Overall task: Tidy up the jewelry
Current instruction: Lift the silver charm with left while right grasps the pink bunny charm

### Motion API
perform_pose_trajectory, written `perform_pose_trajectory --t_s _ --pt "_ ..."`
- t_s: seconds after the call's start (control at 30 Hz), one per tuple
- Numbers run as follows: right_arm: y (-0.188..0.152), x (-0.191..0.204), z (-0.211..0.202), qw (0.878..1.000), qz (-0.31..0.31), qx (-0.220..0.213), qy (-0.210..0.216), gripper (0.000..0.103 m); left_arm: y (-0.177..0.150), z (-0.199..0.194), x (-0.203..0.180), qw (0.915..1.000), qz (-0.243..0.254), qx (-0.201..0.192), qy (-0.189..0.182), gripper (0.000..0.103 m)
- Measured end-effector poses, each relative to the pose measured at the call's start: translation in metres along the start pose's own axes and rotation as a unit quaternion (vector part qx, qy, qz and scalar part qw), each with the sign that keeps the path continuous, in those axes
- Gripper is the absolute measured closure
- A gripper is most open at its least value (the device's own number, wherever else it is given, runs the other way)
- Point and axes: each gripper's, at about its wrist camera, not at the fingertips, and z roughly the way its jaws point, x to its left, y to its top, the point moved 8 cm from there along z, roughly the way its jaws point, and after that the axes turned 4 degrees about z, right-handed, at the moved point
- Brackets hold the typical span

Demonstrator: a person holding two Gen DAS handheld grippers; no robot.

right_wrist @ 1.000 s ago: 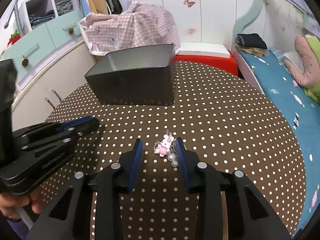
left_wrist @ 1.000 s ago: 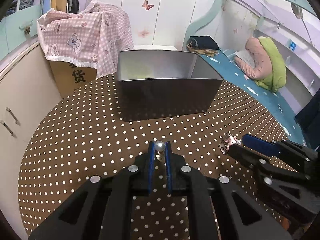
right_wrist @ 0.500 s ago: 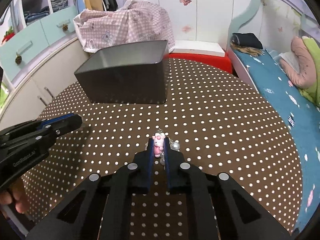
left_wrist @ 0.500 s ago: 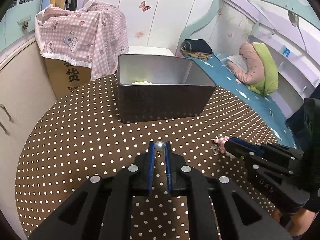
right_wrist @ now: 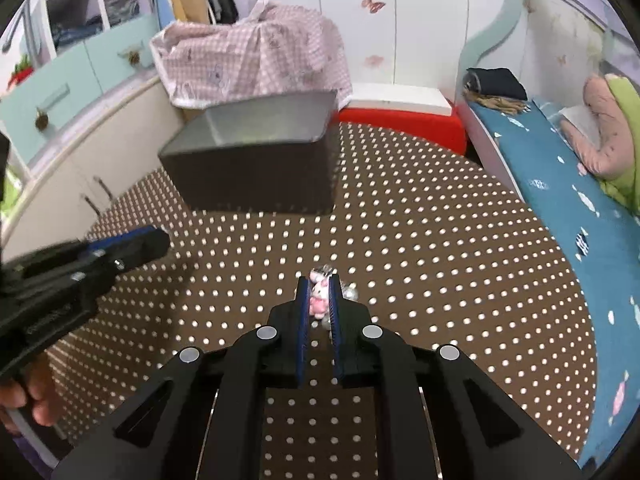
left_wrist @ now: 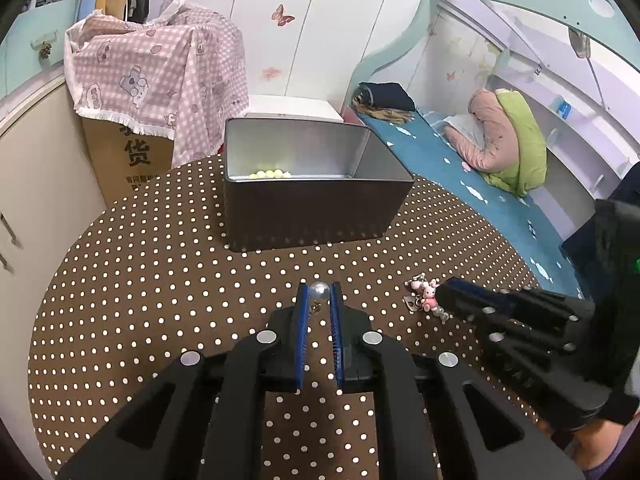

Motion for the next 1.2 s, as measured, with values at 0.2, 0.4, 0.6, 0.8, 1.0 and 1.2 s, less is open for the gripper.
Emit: perform_pose_trajectory --t_s 0.2,0.4,0.6,0.8,1.0,1.2 --pt "0.0 0.002 0.01 1.0 -0.007 0.002 -0.012 0.091 -0.002 0.001 0.004 1.0 -0.003 0.0 0.0 0.094" --pt "0.005 0.004 0.013 1.0 -0.015 0.001 -0.026 0.09 -0.002 0.003 0.007 0.9999 -0.008 0.004 -0.009 0.094" --pt "0.005 0.004 0.02 1.0 -0.011 0.003 -0.022 0.063 -0.002 0.003 0.008 0.9999 -0.01 0.003 -0.009 0.094" --pt "0.001 0.004 0.026 1.0 -0.01 0.011 -0.018 0.076 -0.004 0.004 0.009 0.9999 -0.01 0.004 -0.009 0.094" --pt "0.004 0.004 0.016 1.0 -0.018 0.001 -0.024 0.068 -0.008 0.007 0.01 0.9999 -0.009 0.005 -0.008 0.094" --pt "0.009 0.01 0.01 1.0 -0.021 -0.011 -0.016 0.067 -0.008 0.007 0.009 0.9999 -0.008 0.006 -0.009 0.094"
